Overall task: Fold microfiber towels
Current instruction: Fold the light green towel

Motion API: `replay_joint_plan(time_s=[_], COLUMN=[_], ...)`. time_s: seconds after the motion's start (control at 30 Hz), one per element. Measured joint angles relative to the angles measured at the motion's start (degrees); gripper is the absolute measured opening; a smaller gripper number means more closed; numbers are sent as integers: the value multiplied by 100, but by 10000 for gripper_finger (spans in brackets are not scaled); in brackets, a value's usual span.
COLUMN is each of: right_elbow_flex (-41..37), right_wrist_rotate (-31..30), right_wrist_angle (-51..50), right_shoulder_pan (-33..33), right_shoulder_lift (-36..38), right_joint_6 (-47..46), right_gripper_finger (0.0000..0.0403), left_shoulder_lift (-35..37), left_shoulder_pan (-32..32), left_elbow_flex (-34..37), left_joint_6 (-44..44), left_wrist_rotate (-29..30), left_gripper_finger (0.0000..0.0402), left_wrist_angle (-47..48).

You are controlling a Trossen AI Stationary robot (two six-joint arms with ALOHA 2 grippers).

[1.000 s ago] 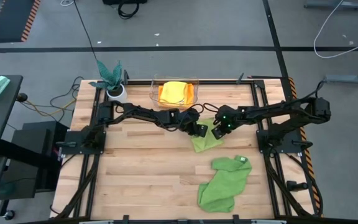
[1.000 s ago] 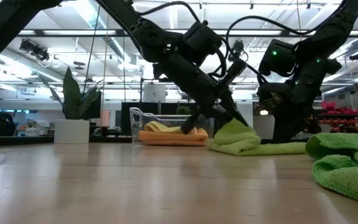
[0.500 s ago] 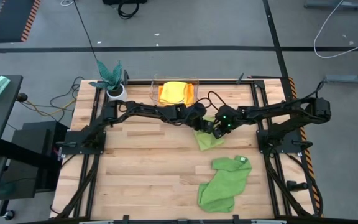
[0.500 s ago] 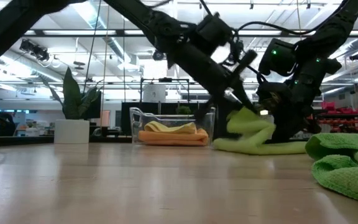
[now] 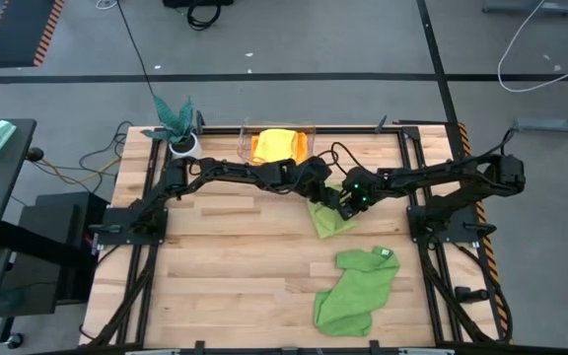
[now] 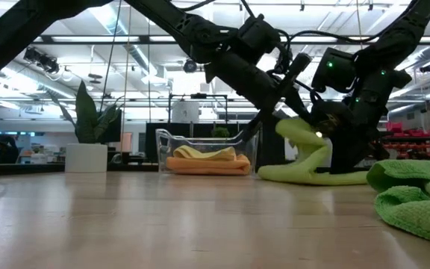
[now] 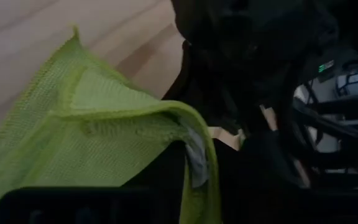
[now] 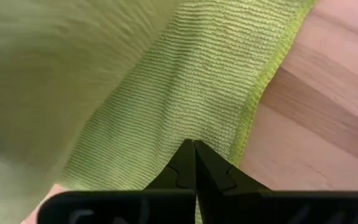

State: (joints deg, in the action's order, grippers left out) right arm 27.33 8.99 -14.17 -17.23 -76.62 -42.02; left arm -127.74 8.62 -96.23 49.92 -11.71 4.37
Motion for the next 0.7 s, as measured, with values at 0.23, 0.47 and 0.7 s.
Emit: replay_joint_plan(time_s=[0.23, 0.47, 0.7], right_elbow_flex=[0, -2, -1], right_wrist_rotate=[2, 0, -4], right_wrist_angle=[-50, -132, -464], right_shoulder_pan=[0, 0, -94], right_shoulder_lift=[13, 152, 509], right_joint_6=[-39, -44, -43], right_gripper_finger=[7, 7, 7], left_shoulder_lift=[0, 0, 2], left_shoulder_pan=[20, 23, 106], left_elbow_flex=[2, -56, -541], left_joint_6=[-279, -437, -747], left_wrist_rotate=[-132, -146, -135], left_gripper_finger=[123, 146, 153], left_wrist_angle=[240, 563, 731])
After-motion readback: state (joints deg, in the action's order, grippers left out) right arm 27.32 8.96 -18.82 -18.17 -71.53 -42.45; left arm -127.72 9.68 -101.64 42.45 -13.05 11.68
